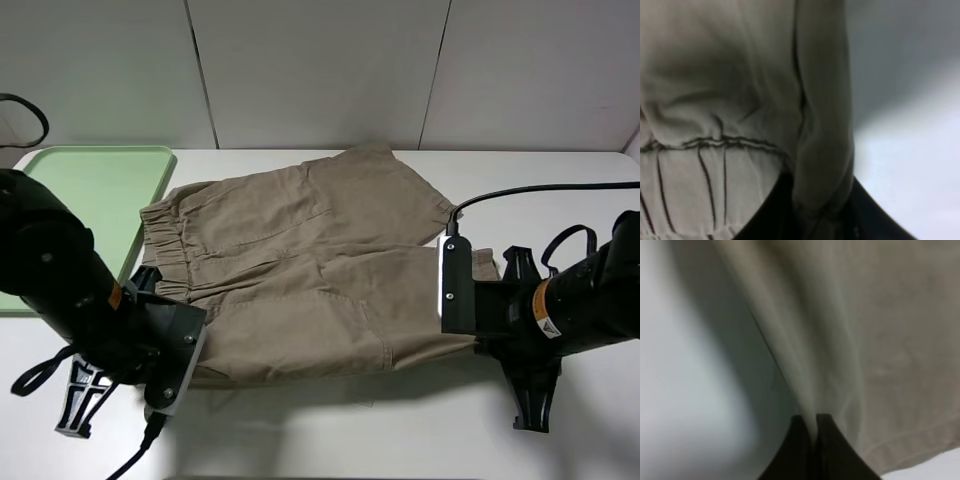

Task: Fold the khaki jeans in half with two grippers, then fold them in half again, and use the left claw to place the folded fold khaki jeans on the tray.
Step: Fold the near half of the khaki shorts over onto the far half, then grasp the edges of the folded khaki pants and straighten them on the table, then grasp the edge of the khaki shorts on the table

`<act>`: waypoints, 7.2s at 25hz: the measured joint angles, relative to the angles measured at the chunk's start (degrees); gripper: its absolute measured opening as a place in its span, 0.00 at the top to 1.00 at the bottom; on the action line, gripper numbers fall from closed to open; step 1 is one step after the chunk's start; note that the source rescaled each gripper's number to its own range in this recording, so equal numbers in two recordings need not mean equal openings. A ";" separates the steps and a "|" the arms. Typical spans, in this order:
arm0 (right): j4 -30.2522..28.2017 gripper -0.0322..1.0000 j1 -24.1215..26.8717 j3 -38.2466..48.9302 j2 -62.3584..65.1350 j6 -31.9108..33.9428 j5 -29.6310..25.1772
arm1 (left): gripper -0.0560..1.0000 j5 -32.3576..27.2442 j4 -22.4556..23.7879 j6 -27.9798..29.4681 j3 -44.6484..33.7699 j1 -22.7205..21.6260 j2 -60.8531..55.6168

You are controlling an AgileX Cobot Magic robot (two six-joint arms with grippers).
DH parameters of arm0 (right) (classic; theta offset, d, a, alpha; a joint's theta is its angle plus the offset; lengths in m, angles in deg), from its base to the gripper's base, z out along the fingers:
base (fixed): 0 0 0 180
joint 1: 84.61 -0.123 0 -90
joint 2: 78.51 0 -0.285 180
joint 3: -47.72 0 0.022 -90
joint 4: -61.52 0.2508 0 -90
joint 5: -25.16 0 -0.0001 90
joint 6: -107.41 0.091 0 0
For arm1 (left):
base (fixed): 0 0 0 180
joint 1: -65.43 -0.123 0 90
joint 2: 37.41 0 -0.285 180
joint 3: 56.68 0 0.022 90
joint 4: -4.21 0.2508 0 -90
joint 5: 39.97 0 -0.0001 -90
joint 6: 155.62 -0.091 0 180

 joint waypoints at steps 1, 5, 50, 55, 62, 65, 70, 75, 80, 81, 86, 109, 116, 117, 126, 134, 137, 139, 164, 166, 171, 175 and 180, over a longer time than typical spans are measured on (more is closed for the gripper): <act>0.00 0.97 -1.47 0.00 1.56 -0.48 -1.27 | 0.87 -0.69 0.00 0.01 0.00 0.76 -0.80; 1.73 0.97 -7.02 0.00 7.37 -0.91 -6.18 | 0.87 -4.52 -2.03 -0.06 0.94 3.86 -5.65; -33.62 0.97 5.74 -19.43 1.52 48.17 11.52 | 0.88 -5.71 59.41 91.26 5.22 4.25 -22.31; -34.74 0.97 5.74 -19.43 1.21 48.17 14.31 | 0.88 -4.84 57.76 94.09 3.75 -0.07 -22.31; -35.08 0.97 7.55 -19.43 -4.06 48.17 14.87 | 0.88 -1.54 57.27 93.97 0.50 -1.09 -22.31; -35.08 0.97 7.55 -19.43 -5.91 48.17 15.18 | 0.88 -0.86 57.33 93.97 -0.19 -1.14 -22.31; -35.08 0.90 7.55 -19.43 -6.74 48.17 16.46 | 0.83 -0.86 57.52 93.97 -0.44 -1.20 -22.31; -35.19 0.33 7.55 -19.43 -6.74 48.17 20.97 | 0.49 -1.06 58.64 98.71 -0.44 -2.99 -22.36; -35.36 0.08 7.55 -19.43 -6.74 48.17 22.42 | 0.35 -1.71 60.85 103.14 -0.44 -4.43 -22.36; -35.36 0.07 7.55 -19.43 -6.74 48.17 22.42 | 0.35 -1.65 60.93 103.27 -0.44 -4.43 -22.36; -35.48 0.06 7.55 -19.43 -6.74 48.17 20.23 | 0.34 -1.46 61.04 103.43 -0.44 -4.54 -22.36; -32.14 0.06 7.55 -25.14 17.36 49.05 4.17 | 0.14 -0.55 57.42 102.76 17.38 -4.54 -36.71; -31.62 0.06 7.55 -25.14 21.24 49.05 0.81 | 0.07 -4.08 49.81 96.86 18.26 -4.54 -52.60; -31.62 0.06 7.55 -25.14 21.38 49.05 0.73 | 0.07 -4.92 47.17 94.18 18.26 -4.54 -55.16; -31.62 0.06 7.55 -25.14 21.38 49.05 -0.37 | 0.07 -17.79 15.56 63.02 18.54 -4.54 -70.92; -31.60 0.06 7.55 -25.14 21.38 49.05 -1.18 | 0.07 -35.91 3.19 56.13 18.54 -4.54 -73.85; -31.60 0.06 7.55 -25.14 21.38 49.05 -1.18 | 0.07 -36.87 -0.68 55.81 16.69 -4.54 -75.01; -31.60 0.06 7.55 -25.14 21.38 49.05 -1.18 | 0.07 -36.67 -2.27 55.10 14.03 -4.54 -75.99; -31.21 0.06 7.55 -25.14 21.38 49.05 -2.46 | 0.07 -34.05 -3.80 56.42 -3.40 -4.54 -77.86; -30.70 0.06 7.55 -25.14 21.38 49.05 -2.46 | 0.07 -33.89 -3.80 56.42 -3.40 -4.65 -78.42; -26.80 0.06 7.55 -25.14 21.38 49.05 -2.46 | 0.07 -33.82 -3.62 56.42 -3.45 -4.74 -82.79; -23.30 0.06 7.55 -25.14 21.38 49.05 -2.51 | 0.07 -33.82 -3.58 56.42 -3.45 -6.45 -86.98; -20.11 0.06 7.55 -25.14 21.38 49.05 -2.51 | 0.07 -33.88 -3.19 56.42 -3.45 -11.43 -87.68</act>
